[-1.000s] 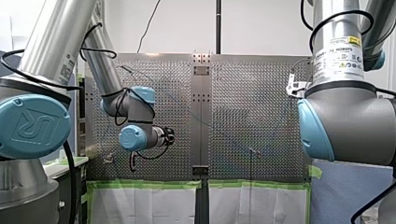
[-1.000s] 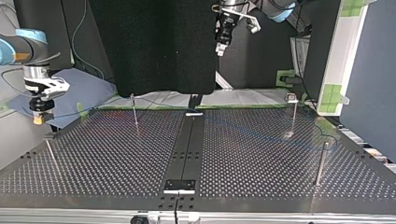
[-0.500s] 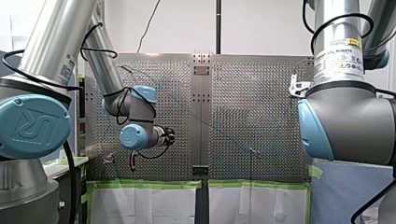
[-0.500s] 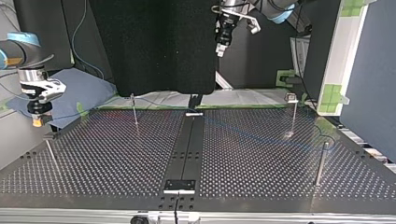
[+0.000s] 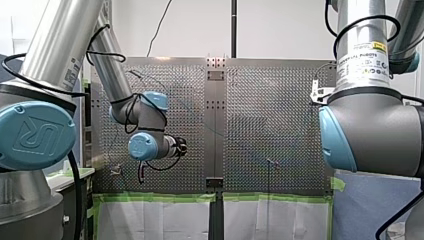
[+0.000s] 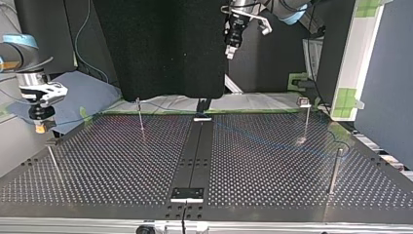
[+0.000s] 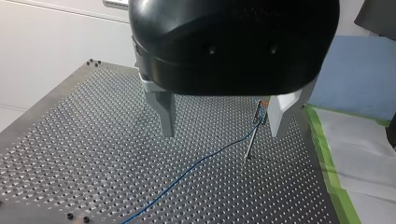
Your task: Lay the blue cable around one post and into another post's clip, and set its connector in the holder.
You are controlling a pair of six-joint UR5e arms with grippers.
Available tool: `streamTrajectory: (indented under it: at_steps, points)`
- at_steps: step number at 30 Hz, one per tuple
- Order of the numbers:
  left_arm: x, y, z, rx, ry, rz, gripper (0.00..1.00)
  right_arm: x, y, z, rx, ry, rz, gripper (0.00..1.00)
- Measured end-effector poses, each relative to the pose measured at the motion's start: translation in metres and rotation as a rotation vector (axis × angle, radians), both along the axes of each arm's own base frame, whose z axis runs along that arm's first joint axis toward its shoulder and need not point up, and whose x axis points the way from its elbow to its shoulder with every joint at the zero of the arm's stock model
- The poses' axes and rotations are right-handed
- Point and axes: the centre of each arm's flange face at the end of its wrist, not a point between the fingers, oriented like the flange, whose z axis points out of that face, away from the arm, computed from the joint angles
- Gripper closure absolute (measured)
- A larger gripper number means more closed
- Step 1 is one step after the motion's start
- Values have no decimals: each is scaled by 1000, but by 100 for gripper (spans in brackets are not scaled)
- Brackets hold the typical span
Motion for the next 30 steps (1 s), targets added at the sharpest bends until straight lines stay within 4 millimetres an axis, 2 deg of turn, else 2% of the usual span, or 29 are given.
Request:
streamTrajectory:
  at_steps: [9,18,30]
  points:
    - [2,-1,1,2,2,0,2,-4,-7,4,-23,13,1,100]
    - [4,-4,3,1,-2,-1,2,-7,-21,-12,-8,32,4,100]
    - [4,-4,3,1,-2,-2,2,-1,-25,-7,-31,28,57,100]
